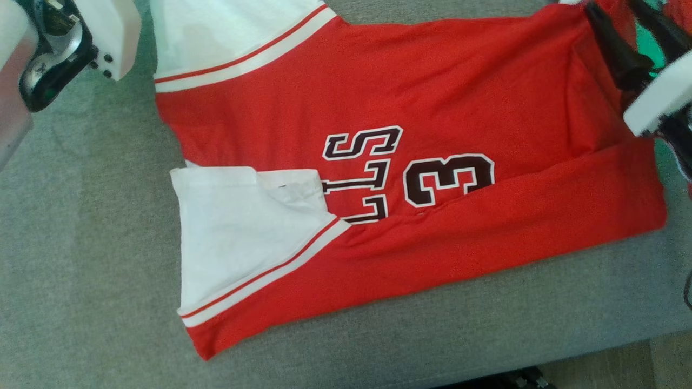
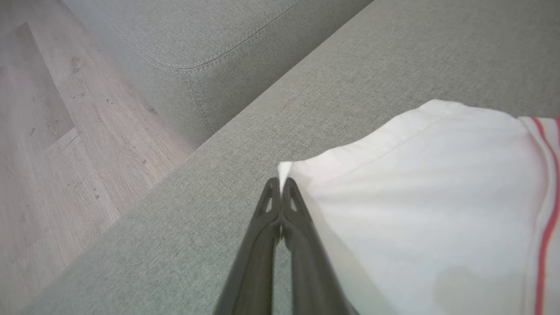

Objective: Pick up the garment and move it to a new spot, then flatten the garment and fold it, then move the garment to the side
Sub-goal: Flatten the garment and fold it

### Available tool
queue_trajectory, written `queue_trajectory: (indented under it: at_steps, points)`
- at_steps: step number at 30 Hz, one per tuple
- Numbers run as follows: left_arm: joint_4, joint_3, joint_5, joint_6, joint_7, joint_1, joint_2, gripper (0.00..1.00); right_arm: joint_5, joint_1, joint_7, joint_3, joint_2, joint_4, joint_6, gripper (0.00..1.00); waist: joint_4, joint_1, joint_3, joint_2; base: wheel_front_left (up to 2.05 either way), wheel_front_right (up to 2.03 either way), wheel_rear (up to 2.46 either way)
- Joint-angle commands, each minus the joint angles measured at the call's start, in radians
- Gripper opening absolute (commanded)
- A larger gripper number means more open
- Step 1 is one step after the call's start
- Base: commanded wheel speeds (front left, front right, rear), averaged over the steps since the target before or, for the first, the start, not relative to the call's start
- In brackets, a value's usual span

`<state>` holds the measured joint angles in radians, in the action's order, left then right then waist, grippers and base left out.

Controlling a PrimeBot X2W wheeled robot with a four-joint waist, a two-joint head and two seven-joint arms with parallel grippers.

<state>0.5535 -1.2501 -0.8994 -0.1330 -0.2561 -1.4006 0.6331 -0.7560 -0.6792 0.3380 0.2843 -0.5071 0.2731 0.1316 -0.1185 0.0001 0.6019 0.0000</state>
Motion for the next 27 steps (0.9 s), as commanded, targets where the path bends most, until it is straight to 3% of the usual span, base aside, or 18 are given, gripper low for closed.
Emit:
queue_trajectory:
  at_steps: [1, 8, 9, 12, 13, 21, 27]
  points:
    - [0.004, 0.030, -0.009, 0.002, 0.013, -0.066, 0.030, 0.00, -0.023, -0.018, 0.019, 0.016, -0.007, 0.011, -0.001, 1.00, 0.006, -0.0001, 0.000, 0.0000, 0.00, 0.00, 0.00]
    - [0.022, 0.000, -0.027, 0.002, 0.036, -0.089, 0.022, 0.00, -0.066, -0.112, 0.003, 0.057, 0.009, 0.125, -0.001, 1.00, 0.019, -0.0001, 0.006, 0.0000, 0.00, 0.00, 0.00]
    - [0.024, -0.003, -0.029, 0.002, 0.040, -0.091, 0.020, 0.00, -0.070, -0.120, -0.002, 0.062, 0.008, 0.140, -0.001, 0.93, 0.022, -0.0001, 0.007, 0.0000, 0.00, 0.00, 0.00]
    - [0.033, -0.010, -0.028, 0.002, 0.056, -0.099, 0.013, 0.00, -0.078, -0.144, -0.017, 0.075, 0.001, 0.177, -0.001, 0.11, 0.032, -0.0001, 0.011, 0.0000, 0.00, 0.00, 0.00]
    - [0.037, -0.012, -0.026, 0.002, 0.065, -0.102, 0.011, 0.00, -0.078, -0.153, -0.025, 0.078, -0.003, 0.188, -0.001, 0.00, 0.036, -0.0001, 0.011, 0.0000, 0.00, 0.00, 0.00]
    - [0.093, -0.018, 0.051, 0.002, 0.232, -0.136, 0.006, 0.00, -0.134, -0.193, -0.097, 0.081, -0.026, 0.201, -0.001, 0.00, 0.051, -0.0001, -0.005, 0.0000, 0.00, 0.00, 0.00]
    - [0.125, -0.001, 0.063, 0.002, 0.386, -0.150, -0.017, 0.00, -0.226, -0.166, -0.144, 0.061, -0.086, 0.159, -0.001, 0.00, 0.082, -0.0001, -0.035, 0.0000, 0.00, 0.00, 0.00]
